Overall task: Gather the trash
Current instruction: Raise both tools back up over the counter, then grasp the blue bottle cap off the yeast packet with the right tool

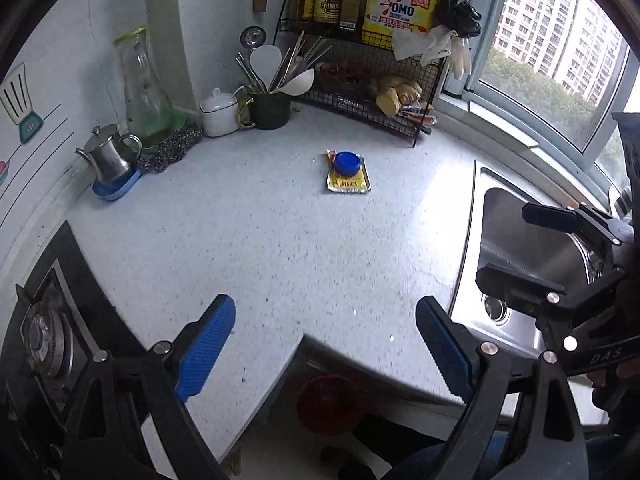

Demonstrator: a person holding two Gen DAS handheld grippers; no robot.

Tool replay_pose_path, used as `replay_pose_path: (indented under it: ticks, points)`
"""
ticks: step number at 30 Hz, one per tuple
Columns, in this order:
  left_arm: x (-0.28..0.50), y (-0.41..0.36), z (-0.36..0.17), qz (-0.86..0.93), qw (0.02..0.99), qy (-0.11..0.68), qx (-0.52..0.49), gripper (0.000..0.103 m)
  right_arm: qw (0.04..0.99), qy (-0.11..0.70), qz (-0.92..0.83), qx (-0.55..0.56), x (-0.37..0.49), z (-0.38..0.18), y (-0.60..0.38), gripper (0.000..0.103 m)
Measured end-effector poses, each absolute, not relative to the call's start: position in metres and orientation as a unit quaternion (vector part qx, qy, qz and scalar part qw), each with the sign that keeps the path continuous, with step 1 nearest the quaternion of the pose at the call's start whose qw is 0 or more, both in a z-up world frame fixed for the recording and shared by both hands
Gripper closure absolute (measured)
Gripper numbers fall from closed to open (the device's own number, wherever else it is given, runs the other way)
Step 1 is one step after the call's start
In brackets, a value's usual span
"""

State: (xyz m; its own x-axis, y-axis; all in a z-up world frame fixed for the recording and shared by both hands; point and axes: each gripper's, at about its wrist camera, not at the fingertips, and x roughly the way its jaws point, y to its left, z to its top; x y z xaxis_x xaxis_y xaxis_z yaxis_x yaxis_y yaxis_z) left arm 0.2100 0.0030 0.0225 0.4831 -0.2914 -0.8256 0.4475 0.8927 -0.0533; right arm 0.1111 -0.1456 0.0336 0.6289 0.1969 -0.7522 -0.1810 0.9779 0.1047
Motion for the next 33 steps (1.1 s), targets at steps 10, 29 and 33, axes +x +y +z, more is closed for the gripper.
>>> replay_pose_path:
  ticks: [10, 29, 33]
  points:
    - [0.314, -0.043, -0.003, -0.191, 0.848, 0.485, 0.092, 0.013, 0.895, 0.432, 0.109, 0.005, 0.211, 0.021, -0.19, 0.001]
    - [0.439, -0.059, -0.077, -0.153, 0.822, 0.545, 0.063, 0.013, 0.847, 0.499, 0.179, -0.033, 0.355, -0.058, -0.201, 0.002]
    - [0.45, -0.059, -0.087, -0.142, 0.819, 0.552, 0.06, 0.013, 0.844, 0.499, 0.189, -0.049, 0.367, -0.067, -0.197, 0.003]
